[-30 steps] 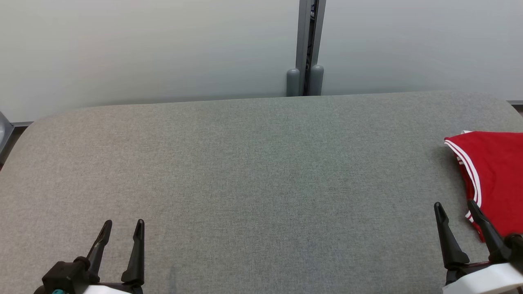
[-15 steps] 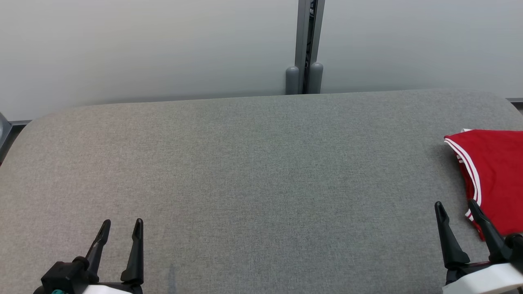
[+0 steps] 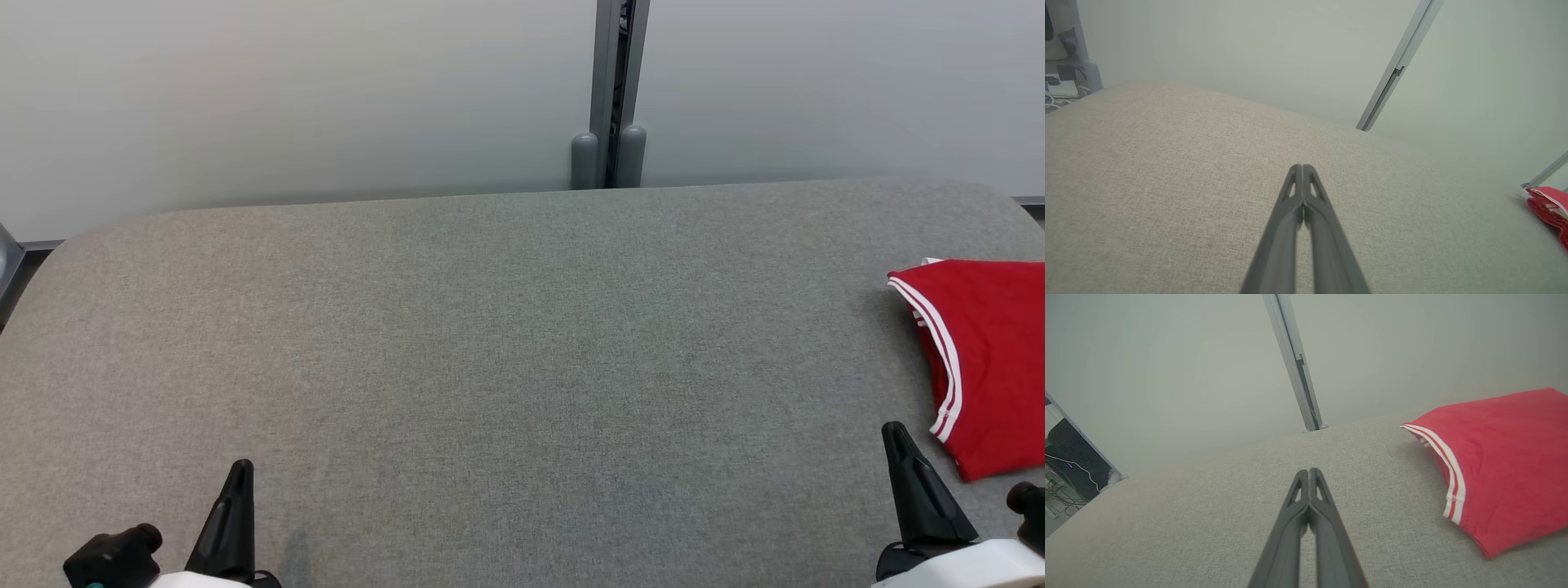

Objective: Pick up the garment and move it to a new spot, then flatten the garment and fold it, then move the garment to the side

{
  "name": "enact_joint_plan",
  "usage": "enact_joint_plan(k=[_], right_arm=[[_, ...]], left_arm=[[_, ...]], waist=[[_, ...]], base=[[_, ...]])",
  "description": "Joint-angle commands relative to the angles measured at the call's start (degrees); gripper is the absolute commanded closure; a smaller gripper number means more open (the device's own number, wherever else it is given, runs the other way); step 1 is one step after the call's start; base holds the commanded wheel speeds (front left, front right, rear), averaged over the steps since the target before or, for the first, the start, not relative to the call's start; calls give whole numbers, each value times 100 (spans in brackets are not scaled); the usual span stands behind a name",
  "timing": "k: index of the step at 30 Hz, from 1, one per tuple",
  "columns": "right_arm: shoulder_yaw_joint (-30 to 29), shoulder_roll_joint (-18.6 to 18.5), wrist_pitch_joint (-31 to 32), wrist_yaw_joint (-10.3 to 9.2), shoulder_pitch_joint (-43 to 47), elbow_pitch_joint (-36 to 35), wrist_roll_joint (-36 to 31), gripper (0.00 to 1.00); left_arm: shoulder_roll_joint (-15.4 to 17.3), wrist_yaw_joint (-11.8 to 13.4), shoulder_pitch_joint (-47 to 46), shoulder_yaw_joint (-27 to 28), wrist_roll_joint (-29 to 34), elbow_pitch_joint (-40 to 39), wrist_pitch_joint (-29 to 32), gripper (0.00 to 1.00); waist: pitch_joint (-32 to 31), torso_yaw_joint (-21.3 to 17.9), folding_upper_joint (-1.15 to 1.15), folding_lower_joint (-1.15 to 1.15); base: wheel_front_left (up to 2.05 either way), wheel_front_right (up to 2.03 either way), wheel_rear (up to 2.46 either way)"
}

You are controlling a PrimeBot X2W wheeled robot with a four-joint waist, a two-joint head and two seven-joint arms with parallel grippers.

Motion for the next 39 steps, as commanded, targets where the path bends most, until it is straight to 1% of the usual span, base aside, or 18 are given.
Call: enact_joint_plan(k=[1,13,14,39], right_arm=[[2,-42,7,0,-138,-49,244,100],[92,-2,24,0,-221,49,1361,100],[92,-2,24,0,-221,49,1361,100],[243,79,64,0,-360,217,3251,100]], left_arm=[[25,-58,-137,115,-215,-79,56,100],[-99,-222,-215,434,-1182,-54,406,100],[-99,-222,-215,434,-1182,-54,406,100],[-335,-506,-351,995,-2812,-11,1020,100]], waist=[[-1,1,0,0],[-12,7,0,0],[-12,7,0,0],[-32,21,0,0]], base=[[0,0,0],[0,0,0],[0,0,0],[0,0,0]])
